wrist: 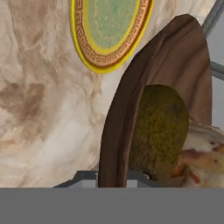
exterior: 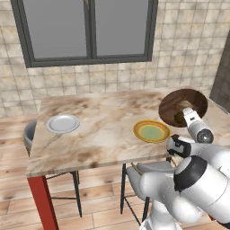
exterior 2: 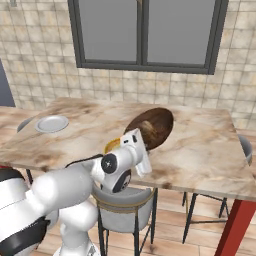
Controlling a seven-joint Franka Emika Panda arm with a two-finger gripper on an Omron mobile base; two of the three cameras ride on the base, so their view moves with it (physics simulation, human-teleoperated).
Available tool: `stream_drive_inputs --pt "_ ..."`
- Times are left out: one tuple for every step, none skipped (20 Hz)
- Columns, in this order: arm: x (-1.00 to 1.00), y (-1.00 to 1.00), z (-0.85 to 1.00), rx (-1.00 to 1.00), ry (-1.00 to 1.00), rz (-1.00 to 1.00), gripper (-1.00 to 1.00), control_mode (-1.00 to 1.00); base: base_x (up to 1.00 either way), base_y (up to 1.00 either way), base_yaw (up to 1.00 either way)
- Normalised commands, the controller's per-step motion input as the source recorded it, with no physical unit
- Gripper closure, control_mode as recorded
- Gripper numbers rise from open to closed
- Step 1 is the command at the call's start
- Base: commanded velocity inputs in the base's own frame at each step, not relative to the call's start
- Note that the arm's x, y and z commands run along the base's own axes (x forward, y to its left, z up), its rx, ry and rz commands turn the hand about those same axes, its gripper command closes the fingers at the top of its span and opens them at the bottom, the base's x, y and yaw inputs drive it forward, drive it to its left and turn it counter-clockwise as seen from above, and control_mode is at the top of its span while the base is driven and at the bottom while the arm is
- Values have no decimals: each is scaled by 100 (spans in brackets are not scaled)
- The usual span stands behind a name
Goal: Pick the chicken drumstick and avocado from their plates and place them in the bowl. Then put the bowl in the fridge.
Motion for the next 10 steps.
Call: stream_drive_inputs --pt "-10 8 42 -10 39 18 100 -100 0 0 0" --pt "-6 10 42 -4 39 18 100 -100 0 0 0" --pt "-8 10 39 0 39 17 100 -100 0 0 0" --pt "-2 11 44 0 37 17 100 -100 0 0 0" --pt "0 11 42 0 37 17 100 -100 0 0 0" --pt "0 11 45 0 34 16 100 -100 0 0 0" --pt "-4 11 41 0 29 16 100 -100 0 0 0" --pt "-2 11 43 0 29 16 100 -100 0 0 0" --pt "-2 13 41 2 28 15 100 -100 0 0 0" --pt "-5 14 37 3 23 14 100 -100 0 0 0"
